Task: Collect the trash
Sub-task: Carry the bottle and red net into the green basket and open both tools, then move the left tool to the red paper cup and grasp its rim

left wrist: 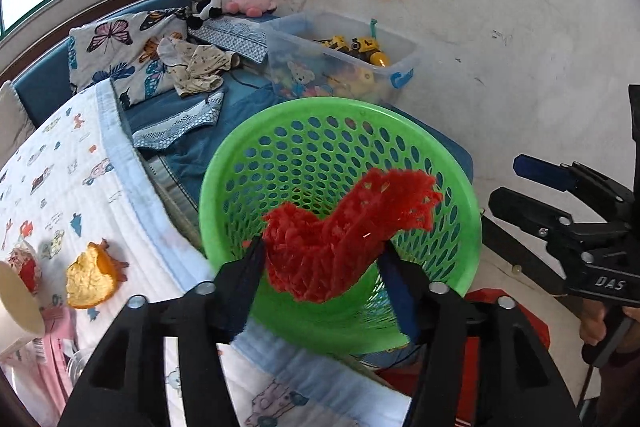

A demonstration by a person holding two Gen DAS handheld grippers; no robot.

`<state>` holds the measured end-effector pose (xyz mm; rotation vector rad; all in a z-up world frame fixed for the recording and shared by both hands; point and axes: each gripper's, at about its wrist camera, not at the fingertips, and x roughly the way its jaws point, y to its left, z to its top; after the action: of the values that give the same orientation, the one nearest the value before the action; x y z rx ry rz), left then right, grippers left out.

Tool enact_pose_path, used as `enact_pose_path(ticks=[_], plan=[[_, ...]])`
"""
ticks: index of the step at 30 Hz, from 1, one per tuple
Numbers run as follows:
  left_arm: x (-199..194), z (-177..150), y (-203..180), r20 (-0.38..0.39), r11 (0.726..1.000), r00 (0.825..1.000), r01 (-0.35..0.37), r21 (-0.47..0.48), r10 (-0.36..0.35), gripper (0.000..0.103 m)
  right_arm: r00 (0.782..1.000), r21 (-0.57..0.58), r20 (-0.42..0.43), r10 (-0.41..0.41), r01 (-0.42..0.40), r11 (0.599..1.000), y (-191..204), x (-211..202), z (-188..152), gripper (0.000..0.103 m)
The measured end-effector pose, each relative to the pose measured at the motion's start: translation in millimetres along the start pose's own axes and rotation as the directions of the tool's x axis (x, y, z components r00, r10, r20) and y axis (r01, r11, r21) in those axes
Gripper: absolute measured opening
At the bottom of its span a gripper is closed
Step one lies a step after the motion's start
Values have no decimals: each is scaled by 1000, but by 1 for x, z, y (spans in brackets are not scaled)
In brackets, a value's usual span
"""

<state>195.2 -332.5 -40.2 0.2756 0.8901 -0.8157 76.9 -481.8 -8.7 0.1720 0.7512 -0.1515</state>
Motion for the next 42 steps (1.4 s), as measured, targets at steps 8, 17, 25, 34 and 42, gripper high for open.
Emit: enact_pose_path(ticks=[8, 17, 25, 34, 42], plan=[[-10, -6, 6, 26, 1000, 999, -22, -9, 22, 76, 1000, 8, 13, 13, -13, 1000, 4, -8, -3, 75], [-54, -34, 29, 86, 992, 990, -104, -69, 110, 76, 998, -19, 19, 66, -66, 998, 32, -16, -4, 75], [-108, -73, 58, 150, 966, 957, -231, -115, 247, 76, 991, -68, 16, 134, -132, 989, 73, -16, -3, 80], [-165, -127, 112, 155, 890, 897, -364, -275, 414, 76, 979, -142, 0, 202, -200, 969, 126, -13, -3, 81], [-198, -182, 167, 92, 771, 844, -432, -468, 528, 73, 963, -195, -29, 269, -269, 943, 171, -4, 1, 81]])
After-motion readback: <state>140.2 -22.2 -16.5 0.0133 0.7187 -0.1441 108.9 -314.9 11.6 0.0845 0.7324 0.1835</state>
